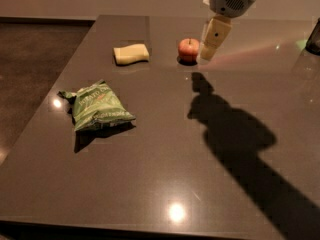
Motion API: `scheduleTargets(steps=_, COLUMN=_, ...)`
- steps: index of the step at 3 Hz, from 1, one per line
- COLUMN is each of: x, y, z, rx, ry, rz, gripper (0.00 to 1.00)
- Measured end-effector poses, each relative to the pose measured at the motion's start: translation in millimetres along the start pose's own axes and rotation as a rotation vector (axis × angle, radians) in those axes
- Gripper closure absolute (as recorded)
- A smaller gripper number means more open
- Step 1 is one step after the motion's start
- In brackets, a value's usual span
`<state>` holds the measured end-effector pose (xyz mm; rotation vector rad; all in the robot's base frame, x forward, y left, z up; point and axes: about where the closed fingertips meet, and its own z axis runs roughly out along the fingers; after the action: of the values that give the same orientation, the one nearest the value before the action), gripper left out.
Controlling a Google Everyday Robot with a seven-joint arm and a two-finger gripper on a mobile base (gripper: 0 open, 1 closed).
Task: Move sponge near apple
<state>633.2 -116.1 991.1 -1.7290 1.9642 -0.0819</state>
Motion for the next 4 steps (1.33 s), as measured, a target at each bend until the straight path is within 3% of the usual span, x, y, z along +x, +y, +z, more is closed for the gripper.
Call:
scheduleTargets(steps=2, x=-40, y=-21, z=60, rx=0.001, ry=-0.005, rz=-0.033, gripper=0.00)
scheduleTargets(steps=3, x=-61, y=-17, z=84, rx=-0.002, ry=-0.006, rz=-0.054, gripper=0.00)
scheduleTargets(steps=4, x=-94, y=-6, z=115, rx=-0.031, ry=-0.003, rz=-0.037, gripper=0.00)
